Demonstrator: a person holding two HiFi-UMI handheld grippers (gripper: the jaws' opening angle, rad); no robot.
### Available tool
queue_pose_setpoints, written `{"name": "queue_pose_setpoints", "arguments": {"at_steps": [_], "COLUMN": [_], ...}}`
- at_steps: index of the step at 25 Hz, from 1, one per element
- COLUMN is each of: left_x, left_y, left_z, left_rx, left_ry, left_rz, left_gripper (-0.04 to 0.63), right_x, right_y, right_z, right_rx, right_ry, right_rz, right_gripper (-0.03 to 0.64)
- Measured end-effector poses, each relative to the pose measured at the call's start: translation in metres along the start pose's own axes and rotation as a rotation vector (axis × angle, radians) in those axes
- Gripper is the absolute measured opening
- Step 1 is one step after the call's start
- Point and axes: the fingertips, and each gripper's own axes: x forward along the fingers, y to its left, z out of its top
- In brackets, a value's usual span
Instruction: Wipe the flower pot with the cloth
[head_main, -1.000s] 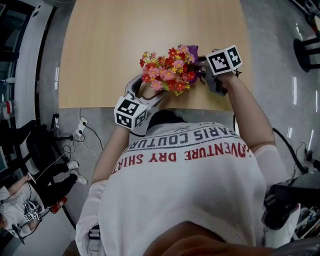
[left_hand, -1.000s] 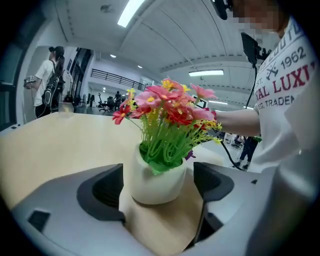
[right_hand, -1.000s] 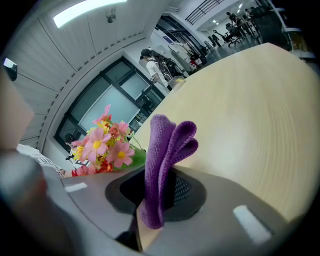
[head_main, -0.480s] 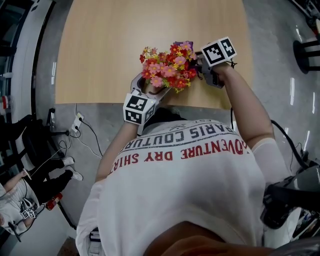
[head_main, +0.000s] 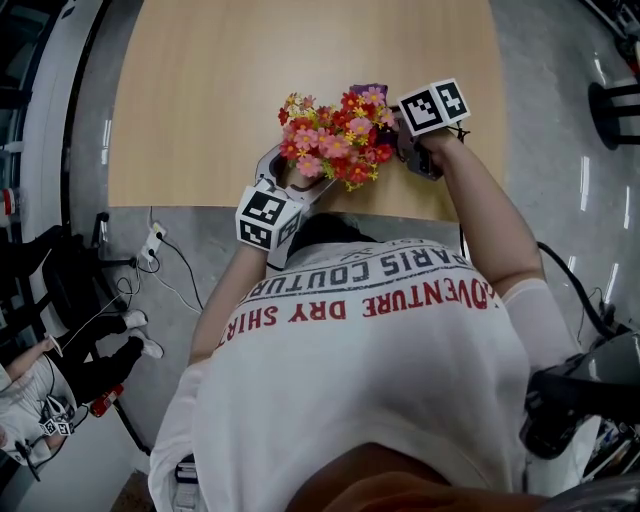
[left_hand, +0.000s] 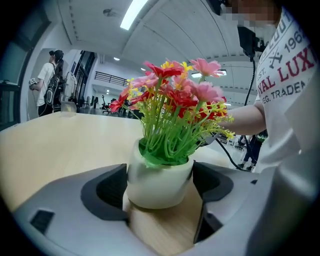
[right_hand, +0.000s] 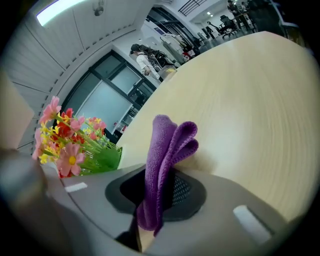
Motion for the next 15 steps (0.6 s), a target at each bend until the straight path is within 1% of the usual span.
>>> {"name": "queue_pose_setpoints", "arguments": {"at_steps": [2, 5, 10, 13, 15], "left_x": [-0.003, -0.006, -0.011, -0.012, -0.013], "left_y": [0.003, 0.009, 0.019, 0.026, 0.027], "left_z": [0.0, 0.003, 0.007, -0.002, -0.004], "left_rx": [0.024, 0.078, 0.201, 0.254, 0.269], "left_ry": [0.013, 0.059, 0.199, 0.265, 0.277], "left_rz": [-0.048, -0.15, -0.348, -0.42, -0.448], "left_gripper": [0.417, 0.417, 0.413, 0.413, 0.413], "right_x": [-0.005, -0.014, -0.026, -0.022, -0.023], "right_y": [0.003, 0.008, 0.019, 0.023, 0.032], "right_z": [0.001, 0.004, 0.005, -0.004, -0.007], "right_rx": [0.0, -0.011, -0.032, -0.048, -0.046], "right_ry": [-0.012, -0.012, 0.002, 0.031, 0.046], "right_rz": [0.012, 0.029, 0.083, 0.115, 0.16], "right_gripper": [0.057, 0.057, 0.057, 0.057, 0.057]}}
